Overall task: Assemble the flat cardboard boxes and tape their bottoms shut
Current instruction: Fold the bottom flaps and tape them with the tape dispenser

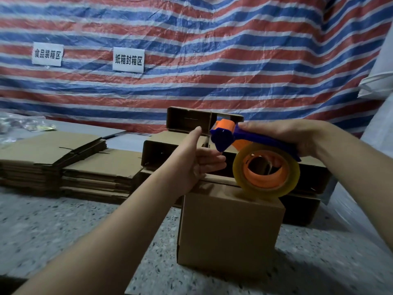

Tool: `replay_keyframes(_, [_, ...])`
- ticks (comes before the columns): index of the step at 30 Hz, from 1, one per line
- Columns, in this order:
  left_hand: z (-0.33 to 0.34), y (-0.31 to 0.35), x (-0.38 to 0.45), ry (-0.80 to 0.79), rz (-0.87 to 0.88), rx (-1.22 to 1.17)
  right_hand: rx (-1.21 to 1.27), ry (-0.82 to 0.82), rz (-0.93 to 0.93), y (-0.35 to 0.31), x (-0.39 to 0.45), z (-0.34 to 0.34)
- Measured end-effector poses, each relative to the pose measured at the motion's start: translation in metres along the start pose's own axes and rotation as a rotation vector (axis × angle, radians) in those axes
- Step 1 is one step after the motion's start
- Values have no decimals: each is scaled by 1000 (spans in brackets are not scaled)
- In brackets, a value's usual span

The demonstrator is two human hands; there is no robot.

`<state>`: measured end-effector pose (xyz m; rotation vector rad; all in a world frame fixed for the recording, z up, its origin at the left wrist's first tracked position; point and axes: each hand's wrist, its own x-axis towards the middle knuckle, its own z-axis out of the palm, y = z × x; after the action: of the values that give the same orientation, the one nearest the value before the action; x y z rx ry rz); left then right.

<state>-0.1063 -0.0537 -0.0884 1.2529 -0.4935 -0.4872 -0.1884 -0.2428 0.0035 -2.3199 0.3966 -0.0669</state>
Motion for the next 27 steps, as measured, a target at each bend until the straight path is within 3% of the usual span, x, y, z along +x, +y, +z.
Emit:
replay_keyframes(7, [2, 3, 2, 34, -26, -31, -74, -40, 0, -7, 2, 1])
replay_keyframes(15, [8, -10, 2, 325, 78, -51, -224, -66, 48, -20, 3, -3])
replay_keyframes(18, [4, -9, 8, 461, 4, -255, -296, -82, 94, -18, 1, -13])
replay_keyframes(23, [0, -10, 11, 497, -2, -547, -349, -70, 158, -16, 6, -15])
replay_keyframes(25, [-8, -9, 10, 497, 6, -489, -393, -87, 173, -21, 11, -12])
replay_keyframes(27, [-26, -12, 7, 470, 39, -188, -417, -98, 184, -24, 16, -9])
